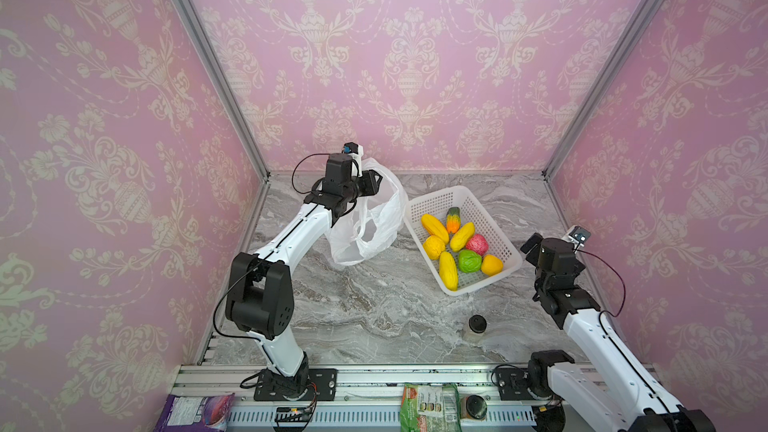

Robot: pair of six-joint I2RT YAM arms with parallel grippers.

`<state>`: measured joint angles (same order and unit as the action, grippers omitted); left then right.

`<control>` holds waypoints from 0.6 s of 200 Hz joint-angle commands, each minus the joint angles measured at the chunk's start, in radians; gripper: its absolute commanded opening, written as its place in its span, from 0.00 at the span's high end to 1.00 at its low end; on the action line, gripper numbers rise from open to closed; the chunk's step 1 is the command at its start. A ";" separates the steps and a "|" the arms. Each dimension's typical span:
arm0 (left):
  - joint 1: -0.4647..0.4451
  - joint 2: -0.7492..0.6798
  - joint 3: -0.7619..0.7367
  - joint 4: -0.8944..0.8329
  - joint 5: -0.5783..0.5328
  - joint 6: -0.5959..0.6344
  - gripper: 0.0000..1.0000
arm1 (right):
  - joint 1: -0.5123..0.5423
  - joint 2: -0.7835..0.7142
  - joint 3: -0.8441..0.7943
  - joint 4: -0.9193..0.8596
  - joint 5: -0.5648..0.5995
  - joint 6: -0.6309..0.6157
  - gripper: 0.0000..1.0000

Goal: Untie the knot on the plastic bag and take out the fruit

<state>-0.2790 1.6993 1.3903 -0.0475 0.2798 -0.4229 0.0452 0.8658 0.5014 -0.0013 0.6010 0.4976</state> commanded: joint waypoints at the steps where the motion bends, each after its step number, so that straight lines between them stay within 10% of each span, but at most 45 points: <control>1: -0.011 -0.139 -0.063 0.012 -0.045 0.026 0.01 | -0.008 0.013 -0.004 0.076 0.050 -0.018 0.00; 67: -0.006 -0.650 -0.415 -0.058 -0.163 0.033 0.01 | -0.018 0.073 0.012 0.058 0.086 -0.007 0.00; 120: 0.180 -0.830 -0.749 -0.060 -0.610 0.008 0.01 | -0.045 0.177 -0.006 0.088 0.191 -0.032 0.00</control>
<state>-0.2230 0.8474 0.7864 -0.0910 -0.0860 -0.3996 0.0212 0.9806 0.4995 0.0776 0.7227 0.4961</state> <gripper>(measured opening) 0.993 0.998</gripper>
